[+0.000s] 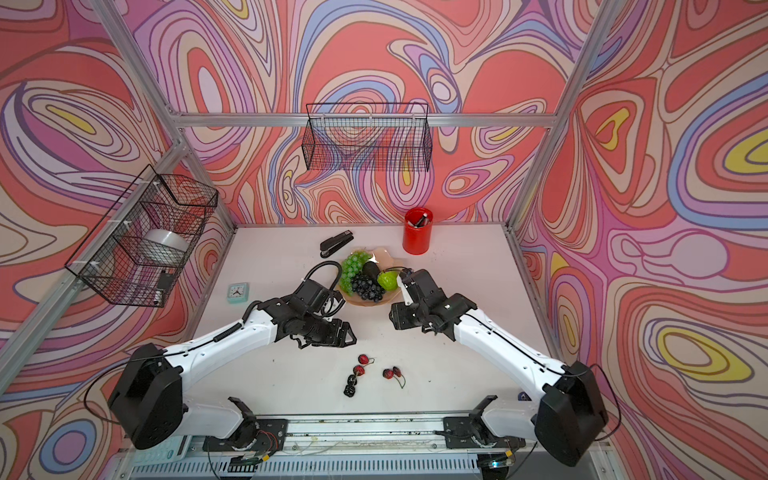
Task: Place and organize the fake fruits in the fruit bowl
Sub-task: 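Move the right gripper down to the red cherry pair nearest the robot, then close the right gripper on the red cherry pair's stems and lift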
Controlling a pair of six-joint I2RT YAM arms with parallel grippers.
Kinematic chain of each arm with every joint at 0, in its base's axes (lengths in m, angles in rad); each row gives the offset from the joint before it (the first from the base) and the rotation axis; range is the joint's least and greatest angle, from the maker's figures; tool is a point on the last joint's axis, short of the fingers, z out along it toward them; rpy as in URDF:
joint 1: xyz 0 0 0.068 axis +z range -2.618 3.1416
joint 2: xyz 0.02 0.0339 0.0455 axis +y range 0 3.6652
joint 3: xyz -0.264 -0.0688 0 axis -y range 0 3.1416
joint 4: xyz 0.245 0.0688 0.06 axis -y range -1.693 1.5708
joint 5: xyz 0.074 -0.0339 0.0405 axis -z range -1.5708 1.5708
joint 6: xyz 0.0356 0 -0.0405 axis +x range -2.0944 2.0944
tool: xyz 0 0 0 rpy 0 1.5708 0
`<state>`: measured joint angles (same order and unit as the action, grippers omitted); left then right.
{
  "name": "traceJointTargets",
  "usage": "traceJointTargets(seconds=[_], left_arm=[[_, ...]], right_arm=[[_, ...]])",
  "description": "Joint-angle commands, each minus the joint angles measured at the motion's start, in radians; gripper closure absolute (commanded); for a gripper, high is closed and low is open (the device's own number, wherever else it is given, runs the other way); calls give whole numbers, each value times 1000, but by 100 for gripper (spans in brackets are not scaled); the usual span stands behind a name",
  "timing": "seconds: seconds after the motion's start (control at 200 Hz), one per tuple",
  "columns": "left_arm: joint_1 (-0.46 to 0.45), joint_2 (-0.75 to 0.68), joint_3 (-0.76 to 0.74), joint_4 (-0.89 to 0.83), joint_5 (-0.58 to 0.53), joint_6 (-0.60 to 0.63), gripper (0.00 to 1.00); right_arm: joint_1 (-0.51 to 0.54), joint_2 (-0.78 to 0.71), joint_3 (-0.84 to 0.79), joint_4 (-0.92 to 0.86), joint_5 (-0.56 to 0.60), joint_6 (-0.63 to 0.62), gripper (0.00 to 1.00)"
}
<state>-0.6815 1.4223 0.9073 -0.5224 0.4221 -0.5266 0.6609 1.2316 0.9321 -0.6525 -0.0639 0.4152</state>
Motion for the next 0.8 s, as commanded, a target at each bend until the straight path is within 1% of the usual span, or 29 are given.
traceJointTargets(seconds=[0.0,0.125,0.24,0.341,0.431,0.536,0.701,0.796], left_arm=[[-52,43,17,39,-33,22,26],[-91,72,24,57,-79,20,26],[-91,55,2,76,-163,-15,26],[-91,28,-10,82,-203,-37,25],[-92,10,-25,88,-219,-54,25],[-92,-5,-36,84,-240,-64,24],[-89,-28,-43,79,-260,-74,23],[-60,-64,-76,96,-223,-104,23]], right_arm=[[88,-62,-73,-68,93,168,44],[207,-70,-145,-92,102,288,41],[355,-15,-166,-131,140,393,39],[444,29,-182,-129,145,467,38],[477,51,-205,-102,133,499,40],[485,68,-231,-79,128,510,41],[485,90,-259,-77,167,504,44],[484,103,-267,-53,195,484,47]])
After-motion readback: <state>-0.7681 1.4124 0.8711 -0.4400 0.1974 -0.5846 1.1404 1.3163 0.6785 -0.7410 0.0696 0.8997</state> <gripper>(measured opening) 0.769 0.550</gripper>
